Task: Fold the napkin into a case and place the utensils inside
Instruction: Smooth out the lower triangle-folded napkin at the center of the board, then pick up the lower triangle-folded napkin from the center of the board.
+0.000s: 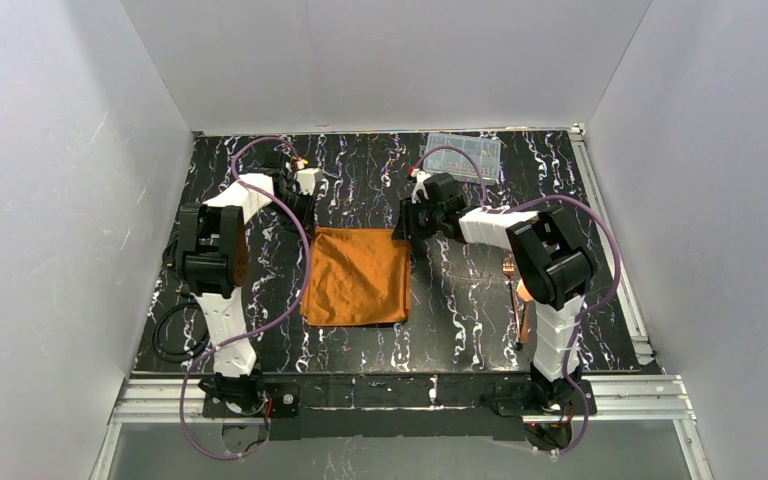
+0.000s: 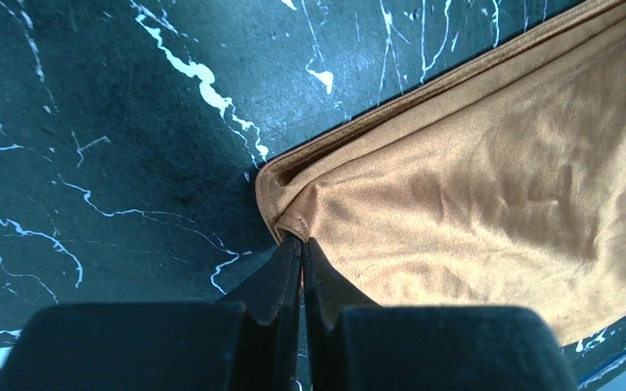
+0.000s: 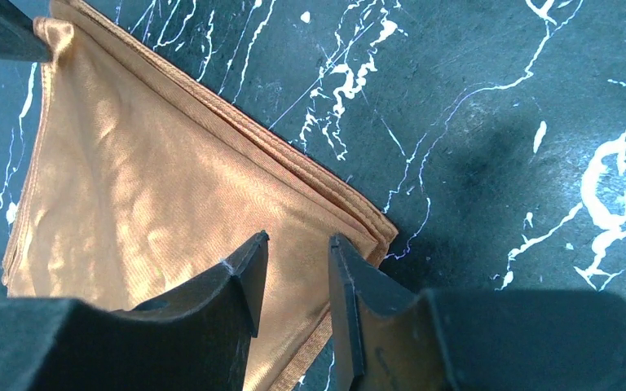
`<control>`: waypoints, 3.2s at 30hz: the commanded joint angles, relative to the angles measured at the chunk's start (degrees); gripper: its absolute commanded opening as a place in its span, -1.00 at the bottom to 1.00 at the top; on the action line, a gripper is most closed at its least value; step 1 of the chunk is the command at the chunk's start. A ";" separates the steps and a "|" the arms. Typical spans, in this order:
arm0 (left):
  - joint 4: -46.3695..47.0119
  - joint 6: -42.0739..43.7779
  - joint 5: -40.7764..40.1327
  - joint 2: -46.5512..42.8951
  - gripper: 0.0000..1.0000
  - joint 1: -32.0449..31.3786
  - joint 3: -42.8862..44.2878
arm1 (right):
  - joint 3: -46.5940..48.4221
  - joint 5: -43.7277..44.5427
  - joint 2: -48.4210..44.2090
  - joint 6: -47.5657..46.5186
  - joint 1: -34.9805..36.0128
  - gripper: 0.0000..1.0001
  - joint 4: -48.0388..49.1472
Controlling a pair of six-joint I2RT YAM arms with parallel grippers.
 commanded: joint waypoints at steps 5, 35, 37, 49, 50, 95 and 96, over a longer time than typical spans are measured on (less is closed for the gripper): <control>4.10 -2.73 0.04 -1.17 -1.00 0.62 -0.38 | 0.80 -0.12 1.94 -0.84 -0.36 -0.17 0.44; -21.42 48.69 13.76 -33.42 -0.06 -2.01 -21.80 | -13.22 4.89 -24.33 -6.08 11.06 -0.06 -1.40; -20.86 55.01 13.36 -37.15 -0.06 -3.29 -27.34 | -16.71 5.06 -27.77 -9.28 12.94 -0.05 -2.27; -11.12 75.38 4.61 -42.01 -0.10 -7.51 -40.84 | -21.32 5.71 -35.90 -23.90 19.31 0.15 -8.19; -8.93 76.09 4.00 -42.37 -0.10 -7.61 -42.10 | -20.94 5.31 -35.30 -24.42 19.88 0.16 -9.28; -3.64 67.21 4.90 -25.85 -0.95 -8.35 -34.96 | -30.15 14.92 -23.93 -49.63 31.32 0.14 7.09; -4.02 67.20 4.90 -25.76 -0.96 -8.21 -34.88 | -29.91 15.02 -23.57 -49.20 30.94 -0.03 7.13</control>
